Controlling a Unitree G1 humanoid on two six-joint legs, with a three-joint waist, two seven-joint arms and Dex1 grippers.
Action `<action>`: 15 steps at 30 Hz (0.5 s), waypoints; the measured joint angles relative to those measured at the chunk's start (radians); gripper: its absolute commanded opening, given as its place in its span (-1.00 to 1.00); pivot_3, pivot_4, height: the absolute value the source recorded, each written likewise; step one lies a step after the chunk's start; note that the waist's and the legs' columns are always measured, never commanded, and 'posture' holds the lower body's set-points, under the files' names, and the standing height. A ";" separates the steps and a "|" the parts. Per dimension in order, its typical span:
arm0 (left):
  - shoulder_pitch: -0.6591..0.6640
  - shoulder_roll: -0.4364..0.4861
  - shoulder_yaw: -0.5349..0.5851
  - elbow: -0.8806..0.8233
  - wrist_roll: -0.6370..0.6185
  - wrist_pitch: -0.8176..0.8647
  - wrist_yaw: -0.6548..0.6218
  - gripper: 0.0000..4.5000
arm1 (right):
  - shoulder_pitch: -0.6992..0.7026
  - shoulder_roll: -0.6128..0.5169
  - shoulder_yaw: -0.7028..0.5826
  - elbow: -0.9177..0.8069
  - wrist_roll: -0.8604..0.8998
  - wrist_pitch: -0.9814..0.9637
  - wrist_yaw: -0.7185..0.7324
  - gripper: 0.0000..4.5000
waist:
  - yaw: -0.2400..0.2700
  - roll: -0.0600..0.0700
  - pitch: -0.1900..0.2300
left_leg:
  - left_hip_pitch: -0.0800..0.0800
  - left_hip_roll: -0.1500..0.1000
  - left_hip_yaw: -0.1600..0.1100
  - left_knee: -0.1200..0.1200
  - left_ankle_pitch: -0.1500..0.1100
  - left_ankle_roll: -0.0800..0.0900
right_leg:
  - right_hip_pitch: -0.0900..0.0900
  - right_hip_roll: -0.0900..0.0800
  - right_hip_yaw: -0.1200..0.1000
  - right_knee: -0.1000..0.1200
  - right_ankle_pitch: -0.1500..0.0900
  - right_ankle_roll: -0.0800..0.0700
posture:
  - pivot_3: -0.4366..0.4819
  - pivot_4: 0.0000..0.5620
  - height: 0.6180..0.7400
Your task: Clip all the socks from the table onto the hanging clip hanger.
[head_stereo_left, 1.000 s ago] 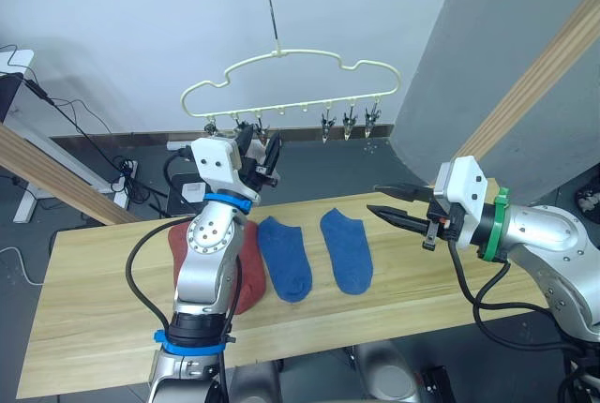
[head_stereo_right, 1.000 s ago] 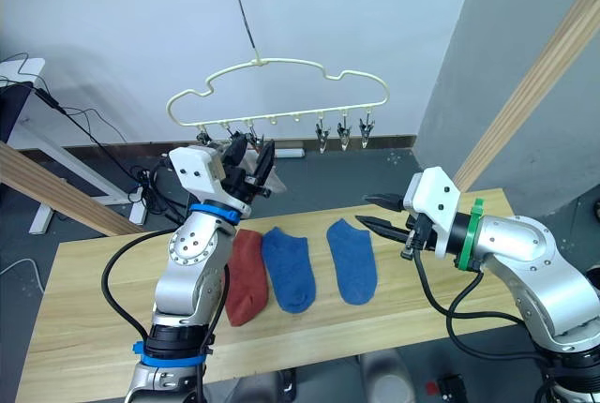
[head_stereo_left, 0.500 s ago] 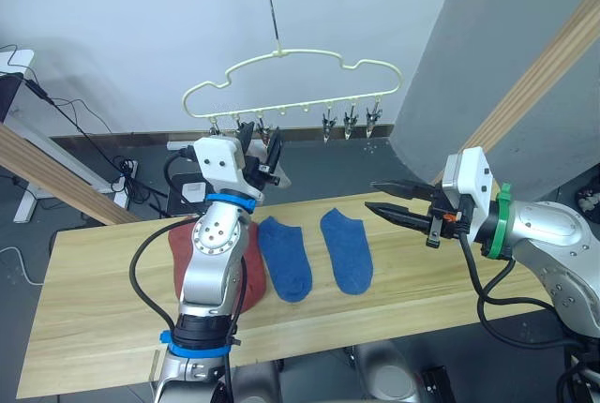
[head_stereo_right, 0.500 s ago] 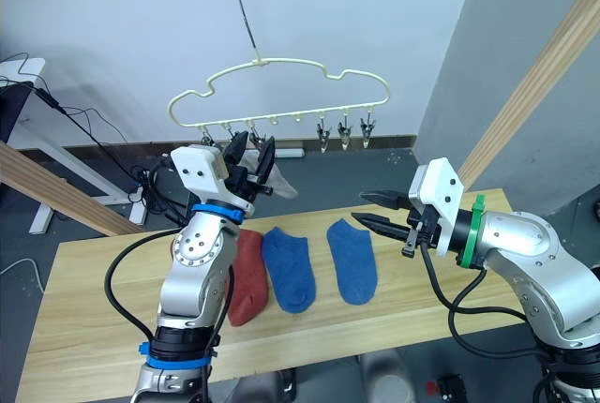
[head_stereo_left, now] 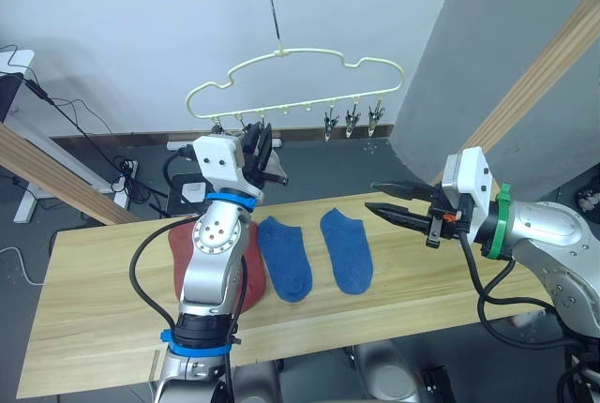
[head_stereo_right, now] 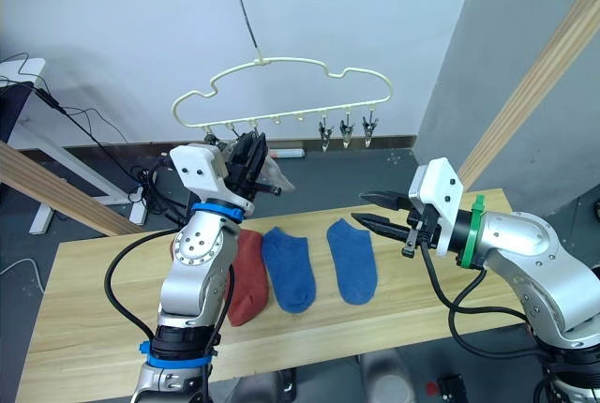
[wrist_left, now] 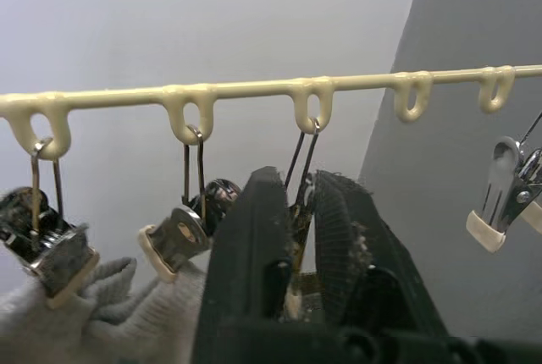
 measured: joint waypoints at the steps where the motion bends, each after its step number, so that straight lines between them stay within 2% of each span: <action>1: 0.000 0.000 0.000 0.000 0.000 0.000 0.000 -1.00 | 0.000 0.000 0.000 -0.001 0.002 0.001 -0.003 -0.33 | 0.000 0.000 0.000 | 0.000 0.000 0.000 0.000 0.000 0.000 | 0.000 0.000 0.000 0.000 0.000 0.000 | -0.75 -0.03 1.00; 5: -0.002 0.003 0.001 0.000 0.000 0.000 -0.001 -1.00 | 0.004 -0.004 0.000 -0.006 0.005 0.006 -0.009 -0.33 | 0.000 0.000 0.000 | 0.000 0.000 0.000 0.000 0.000 0.000 | 0.000 0.000 0.000 0.000 0.000 0.000 | -0.74 -0.03 1.00; 8: -0.003 0.008 0.002 0.000 -0.001 0.000 -0.004 -1.00 | 0.031 -0.010 0.007 -0.018 -0.007 0.015 -0.032 -0.08 | 0.000 0.000 0.000 | 0.000 0.000 0.000 0.000 0.000 0.000 | 0.000 0.000 0.000 0.000 0.000 0.000 | -0.74 -0.02 1.00; 12: -0.005 0.016 0.004 0.000 -0.003 0.000 -0.018 -1.00 | 0.076 -0.007 0.057 -0.018 -0.083 0.025 -0.088 0.49 | 0.001 0.000 0.000 | 0.000 0.000 0.000 0.000 0.000 0.000 | 0.000 0.000 0.000 0.000 0.000 0.000 | -0.73 -0.01 1.00; 14: -0.006 0.027 0.004 0.000 -0.010 0.000 -0.037 -1.00 | 0.114 0.064 0.146 0.000 -0.207 0.012 -0.197 0.85 | 0.000 -0.002 -0.001 | 0.000 0.001 -0.001 0.000 0.000 0.000 | 0.000 0.001 -0.001 0.000 0.000 0.000 | -0.72 0.00 1.00; 15: -0.008 0.028 0.004 0.000 -0.013 0.000 -0.043 -1.00 | 0.130 0.098 0.193 0.018 -0.248 0.007 -0.231 0.96 | 0.000 -0.002 -0.001 | 0.000 0.001 -0.001 0.000 0.000 0.000 | -0.001 0.002 0.000 0.001 0.000 0.000 | -0.72 0.00 1.00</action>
